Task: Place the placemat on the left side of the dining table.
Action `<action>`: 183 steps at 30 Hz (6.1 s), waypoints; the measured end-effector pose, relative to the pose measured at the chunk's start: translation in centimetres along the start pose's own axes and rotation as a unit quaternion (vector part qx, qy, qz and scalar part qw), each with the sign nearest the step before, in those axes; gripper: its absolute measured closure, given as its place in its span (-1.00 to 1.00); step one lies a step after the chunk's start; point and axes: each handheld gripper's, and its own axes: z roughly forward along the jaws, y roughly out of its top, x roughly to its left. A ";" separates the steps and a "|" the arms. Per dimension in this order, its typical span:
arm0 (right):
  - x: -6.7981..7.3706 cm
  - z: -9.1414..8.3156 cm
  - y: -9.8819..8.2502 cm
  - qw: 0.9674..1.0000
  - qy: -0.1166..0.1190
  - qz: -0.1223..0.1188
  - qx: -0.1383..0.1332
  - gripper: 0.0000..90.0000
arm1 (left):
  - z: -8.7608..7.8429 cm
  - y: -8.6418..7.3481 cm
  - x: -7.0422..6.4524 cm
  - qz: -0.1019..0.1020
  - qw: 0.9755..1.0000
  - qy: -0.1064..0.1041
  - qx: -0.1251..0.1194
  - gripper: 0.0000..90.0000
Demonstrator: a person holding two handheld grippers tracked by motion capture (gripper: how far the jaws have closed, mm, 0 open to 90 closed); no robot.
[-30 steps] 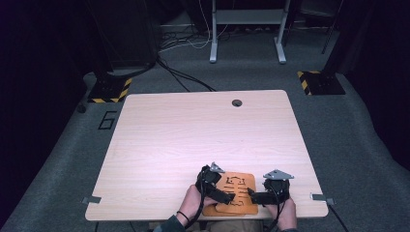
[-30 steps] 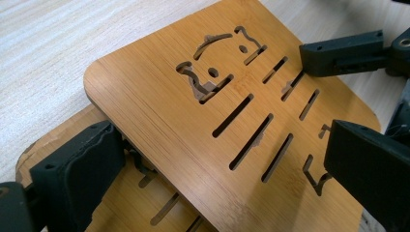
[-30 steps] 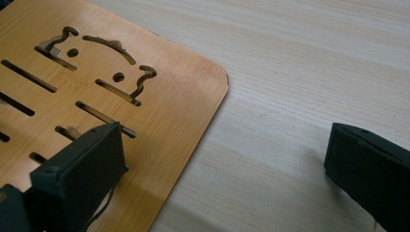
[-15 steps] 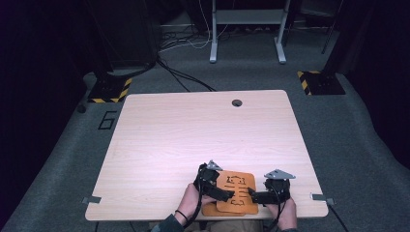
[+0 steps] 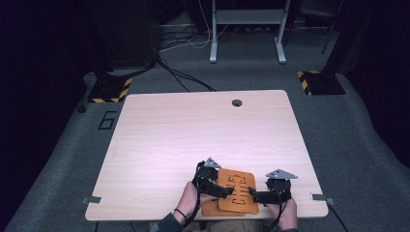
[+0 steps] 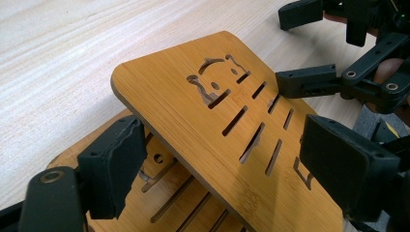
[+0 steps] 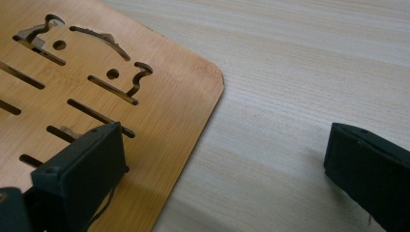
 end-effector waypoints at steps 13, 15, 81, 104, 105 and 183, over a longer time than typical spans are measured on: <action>-0.3 -0.1 -0.1 1.000 0.005 0.006 -0.005 -0.99 | -0.7 0.5 0.0 -0.020 0.999 -0.022 -0.019 -0.40; -0.4 -0.2 -0.1 1.000 0.007 0.012 -0.009 -0.98 | -0.3 0.4 0.0 -0.037 0.997 -0.062 -0.019 -0.29; -3.6 -2.7 -0.7 0.994 -0.081 0.057 -0.045 -0.99 | 2.3 8.1 -1.1 -0.059 0.989 -0.133 0.008 0.91; -4.8 0.0 0.5 0.993 -0.117 0.020 -0.005 -0.98 | -2.7 9.1 2.4 -0.070 0.992 -0.095 -0.035 0.91; -4.9 0.1 0.5 0.993 -0.117 0.021 -0.006 -0.98 | -3.1 9.1 2.7 -0.073 0.992 -0.091 -0.039 0.91; -5.0 0.2 0.6 0.992 -0.120 0.026 -0.005 -0.99 | -17.0 5.8 19.2 -0.197 0.972 0.114 -0.057 0.91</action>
